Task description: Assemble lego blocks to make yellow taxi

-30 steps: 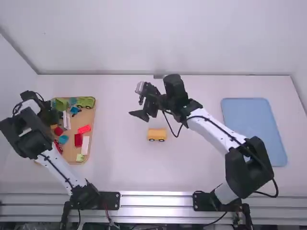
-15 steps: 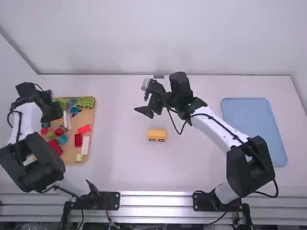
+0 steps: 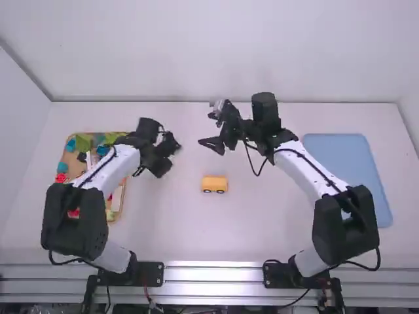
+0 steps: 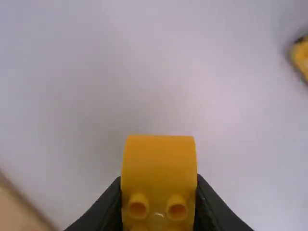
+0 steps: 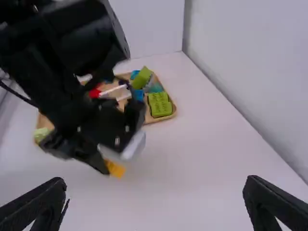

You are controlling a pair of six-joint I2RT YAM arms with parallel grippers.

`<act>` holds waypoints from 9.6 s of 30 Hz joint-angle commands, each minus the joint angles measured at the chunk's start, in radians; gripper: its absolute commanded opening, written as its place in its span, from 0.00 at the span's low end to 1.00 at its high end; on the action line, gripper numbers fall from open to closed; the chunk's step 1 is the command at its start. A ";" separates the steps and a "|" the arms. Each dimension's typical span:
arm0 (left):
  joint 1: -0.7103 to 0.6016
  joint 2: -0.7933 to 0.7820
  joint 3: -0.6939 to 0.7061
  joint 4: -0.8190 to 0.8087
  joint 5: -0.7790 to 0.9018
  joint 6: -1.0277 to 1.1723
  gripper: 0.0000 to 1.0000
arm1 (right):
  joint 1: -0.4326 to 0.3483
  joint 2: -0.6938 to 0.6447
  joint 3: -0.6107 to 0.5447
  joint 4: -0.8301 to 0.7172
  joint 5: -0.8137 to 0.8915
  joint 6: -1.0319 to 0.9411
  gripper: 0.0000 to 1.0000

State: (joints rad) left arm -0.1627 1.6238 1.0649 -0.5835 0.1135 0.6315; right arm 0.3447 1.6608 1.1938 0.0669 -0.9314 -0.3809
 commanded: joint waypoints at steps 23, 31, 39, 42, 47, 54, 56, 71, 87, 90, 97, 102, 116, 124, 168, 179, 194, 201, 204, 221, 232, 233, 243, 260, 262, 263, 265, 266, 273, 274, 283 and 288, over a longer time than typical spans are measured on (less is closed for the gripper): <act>-0.157 0.244 -0.044 0.068 0.026 0.537 0.44 | -0.097 -0.125 0.030 -0.344 -0.116 -0.199 0.98; -0.134 0.206 0.008 0.010 0.094 0.537 0.99 | -0.097 -0.125 0.030 -0.320 -0.116 -0.199 0.98; 0.009 0.174 0.006 -0.030 0.451 0.707 0.99 | -0.097 -0.125 0.030 -0.313 -0.116 -0.169 0.98; 0.082 0.174 -0.042 0.018 0.661 0.764 0.99 | -0.097 -0.125 0.030 -0.315 -0.116 -0.169 0.98; 0.147 0.174 -0.174 0.214 0.747 0.663 0.99 | -0.097 -0.124 0.030 -0.311 -0.116 -0.169 0.98; 0.164 0.174 -0.373 0.527 0.745 0.631 0.93 | -0.097 -0.124 0.030 -0.313 -0.116 -0.169 0.98; 0.188 0.174 -0.412 0.607 0.772 0.601 0.91 | -0.087 -0.124 0.030 -0.314 -0.116 -0.169 0.98; 0.322 0.288 -0.414 0.703 0.974 0.648 0.95 | 0.003 -0.124 0.030 -0.307 0.001 -0.169 0.98; 0.278 0.310 -0.409 0.676 0.893 0.704 0.66 | 0.010 -0.124 0.030 -0.310 -0.003 -0.166 0.98; 0.260 0.310 -0.409 0.690 0.889 0.702 0.61 | 0.007 -0.124 0.030 -0.314 -0.003 -0.166 0.98; 0.264 0.310 -0.417 0.698 0.861 0.705 0.41 | 0.015 -0.124 0.030 -0.315 -0.006 -0.165 0.98; 0.257 0.310 -0.425 0.702 0.833 0.704 0.29 | 0.015 -0.124 0.030 -0.318 -0.011 -0.166 0.98; 0.254 0.199 -0.472 0.727 0.944 0.670 0.20 | 0.014 -0.124 0.030 -0.307 0.274 -0.169 0.98; 0.220 0.034 -0.385 0.545 0.945 0.614 0.17 | -0.043 -0.126 0.028 -0.517 0.332 -0.333 0.98; 0.010 0.005 -0.323 0.598 0.865 0.412 0.16 | -0.029 0.428 -0.454 0.397 -0.066 -0.559 0.98; -0.045 0.007 -0.323 0.602 0.848 0.411 0.16 | -0.031 0.428 -0.454 0.423 -0.019 -0.517 0.98; -0.054 0.007 -0.323 0.595 0.810 0.406 0.11 | -0.024 0.500 -0.452 0.573 -0.038 -0.411 0.98; -0.058 0.007 -0.323 0.599 0.810 0.405 0.11 | -0.027 0.544 -0.454 0.643 -0.097 -0.401 0.98; -0.058 0.007 -0.323 0.598 0.812 0.405 0.11 | -0.032 0.544 -0.454 0.655 -0.097 -0.401 0.98; -0.060 0.146 -0.323 0.782 0.892 0.396 0.05 | -0.052 0.544 -0.454 0.689 -0.094 -0.409 0.69; -0.060 0.227 -0.304 0.868 0.896 0.249 0.04 | -0.045 0.544 -0.454 0.688 -0.093 -0.421 0.52; -0.060 0.230 -0.303 0.865 0.896 0.248 0.04 | -0.042 0.544 -0.454 0.685 -0.094 -0.431 0.56; -0.060 0.230 -0.304 0.853 0.899 0.255 0.02 | -0.045 0.544 -0.408 0.653 -0.105 -0.439 0.98; -0.060 0.230 -0.304 0.859 0.892 0.247 0.02 | -0.045 0.544 -0.283 0.172 -0.147 -0.798 0.71; -0.060 0.230 -0.304 0.853 0.892 0.247 0.02 | -0.041 0.544 -0.292 0.190 -0.149 -0.793 0.64; -0.060 0.230 -0.304 0.853 0.891 0.248 0.02 | -0.041 0.544 -0.293 0.190 -0.150 -0.795 0.63; -0.060 0.230 -0.306 0.854 0.891 0.248 0.02 | -0.045 0.544 -0.298 0.190 -0.150 -0.798 0.61; -0.060 0.230 -0.306 0.854 0.890 0.255 0.02 | -0.045 0.544 -0.298 0.188 -0.148 -0.797 0.61; -0.060 0.230 -0.306 0.854 0.839 0.255 0.02 | -0.043 0.544 -0.298 0.186 -0.163 -0.795 0.61; -0.060 0.230 -0.306 0.855 0.848 0.256 0.02 | -0.043 0.544 -0.298 0.185 -0.169 -0.795 0.61; -0.093 0.230 -0.307 0.843 0.836 0.278 0.02 | -0.042 0.544 -0.298 0.154 -0.168 -0.798 0.61; -0.107 0.230 -0.307 0.846 0.803 0.279 0.02 | -0.042 0.544 -0.298 0.153 -0.171 -0.798 0.61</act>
State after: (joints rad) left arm -0.2626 1.8477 0.7471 0.2634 0.9283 0.9051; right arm 0.3046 2.1899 0.9077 0.2241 -1.0954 -1.1744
